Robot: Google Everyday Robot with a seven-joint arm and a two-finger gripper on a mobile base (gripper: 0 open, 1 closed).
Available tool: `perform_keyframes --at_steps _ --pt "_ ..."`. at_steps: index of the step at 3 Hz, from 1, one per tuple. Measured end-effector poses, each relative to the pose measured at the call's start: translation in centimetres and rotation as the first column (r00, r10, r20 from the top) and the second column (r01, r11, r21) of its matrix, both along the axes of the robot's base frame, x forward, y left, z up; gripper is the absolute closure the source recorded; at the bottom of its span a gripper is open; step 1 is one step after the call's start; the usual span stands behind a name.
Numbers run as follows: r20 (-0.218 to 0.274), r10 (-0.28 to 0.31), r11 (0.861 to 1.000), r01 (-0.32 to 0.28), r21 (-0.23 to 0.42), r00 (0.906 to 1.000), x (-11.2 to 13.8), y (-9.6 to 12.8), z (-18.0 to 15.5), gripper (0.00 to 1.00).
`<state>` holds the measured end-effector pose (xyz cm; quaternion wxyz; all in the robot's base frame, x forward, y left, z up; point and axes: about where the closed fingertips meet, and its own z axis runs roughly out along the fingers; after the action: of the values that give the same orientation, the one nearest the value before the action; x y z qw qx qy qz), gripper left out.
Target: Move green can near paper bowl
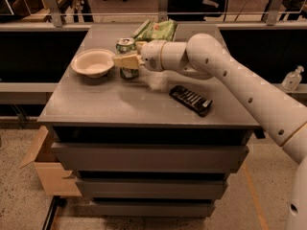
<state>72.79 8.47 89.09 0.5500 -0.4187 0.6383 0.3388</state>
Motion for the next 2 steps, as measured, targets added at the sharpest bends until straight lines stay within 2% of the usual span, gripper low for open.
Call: perform_keyframes --at_steps 1,2 --pt "-0.001 0.003 1.000 -0.003 0.000 1.0000 -0.08 0.25 -0.02 0.12" --pt "0.010 -0.015 1.000 0.015 -0.006 0.9998 -0.27 -0.72 0.40 0.00"
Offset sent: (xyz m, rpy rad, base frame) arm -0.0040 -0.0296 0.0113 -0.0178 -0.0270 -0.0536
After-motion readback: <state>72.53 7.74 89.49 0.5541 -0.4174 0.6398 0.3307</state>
